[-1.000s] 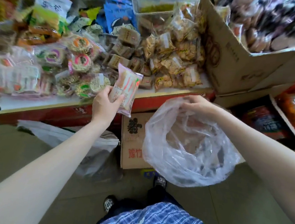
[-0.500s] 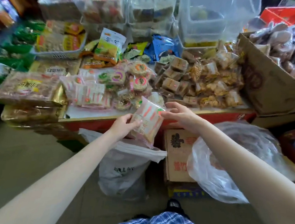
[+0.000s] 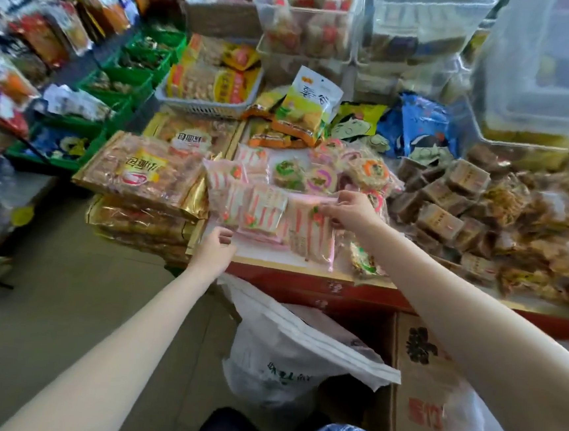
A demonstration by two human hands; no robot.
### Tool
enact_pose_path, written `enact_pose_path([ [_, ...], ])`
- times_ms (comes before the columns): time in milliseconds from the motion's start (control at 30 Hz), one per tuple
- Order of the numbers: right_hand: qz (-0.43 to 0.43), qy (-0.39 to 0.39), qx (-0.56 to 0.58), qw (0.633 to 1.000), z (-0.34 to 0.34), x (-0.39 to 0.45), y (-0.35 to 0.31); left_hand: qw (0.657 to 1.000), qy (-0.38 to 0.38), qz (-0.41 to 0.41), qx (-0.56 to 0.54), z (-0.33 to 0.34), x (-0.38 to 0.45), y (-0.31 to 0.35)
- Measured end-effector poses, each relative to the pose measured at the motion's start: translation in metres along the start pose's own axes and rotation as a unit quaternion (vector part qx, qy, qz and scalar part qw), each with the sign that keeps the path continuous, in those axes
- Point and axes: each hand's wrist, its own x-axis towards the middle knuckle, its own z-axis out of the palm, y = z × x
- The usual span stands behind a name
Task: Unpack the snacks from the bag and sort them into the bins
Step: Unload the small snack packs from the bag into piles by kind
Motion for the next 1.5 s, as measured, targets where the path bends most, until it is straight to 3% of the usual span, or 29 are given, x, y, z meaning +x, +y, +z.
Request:
enact_pose_path([
  [133,-0.033,-0.011,0.015,0.999,0.035,0.035,-0.045,0.999,0.016,0.037,0.017,-0.032,0.038,-0.006],
  [233,-0.044,0.048,0.004,0.998,0.071,0.077,-0.060,0.995,0.021,0.092,0.044,-0.052,0.081,-0.008],
  [300,0.008,0.090,-0.071,0.993,0.097,0.103,-0.055,0.986,0.014,0.146,0.082,-0.061,0.116,-0.014],
  [400,0.153,0.146,-0.174,0.962,0.139,0.115,-0.034,0.962,-0.043,0.234,0.137,-0.076,0.164,-0.024],
  [467,0.236,0.159,-0.148,0.947,0.166,0.115,-0.025,0.936,-0.083,0.293,0.174,-0.091,0.189,-0.027],
  [567,0.284,0.181,-0.083,0.938,0.197,0.122,-0.029,0.911,-0.121,0.347,0.187,-0.119,0.218,-0.029],
  [767,0.301,0.239,-0.191,0.903,0.205,0.136,-0.040,0.899,-0.150,0.374,0.171,-0.144,0.265,-0.025],
  [967,0.226,0.343,-0.250,0.877,0.193,0.091,-0.035,0.870,-0.217,0.393,0.203,-0.127,0.277,-0.022],
  [1100,0.297,0.228,-0.246,0.894,0.195,0.073,-0.017,0.860,-0.219,0.395,0.240,-0.114,0.275,-0.019],
  [1200,0.294,0.187,-0.161,0.923,0.192,0.087,-0.013,0.849,-0.213,0.400,0.271,-0.116,0.277,-0.018],
  [1300,0.298,0.142,-0.151,0.932,0.186,0.107,-0.014,0.844,-0.182,0.412,0.290,-0.123,0.289,-0.010],
  [1367,0.289,0.136,-0.158,0.934,0.186,0.112,-0.013,0.841,-0.177,0.409,0.306,-0.124,0.299,-0.002],
  [1500,0.231,0.212,-0.112,0.943,0.180,0.105,-0.011,0.859,-0.187,0.389,0.276,-0.113,0.298,0.020],
])
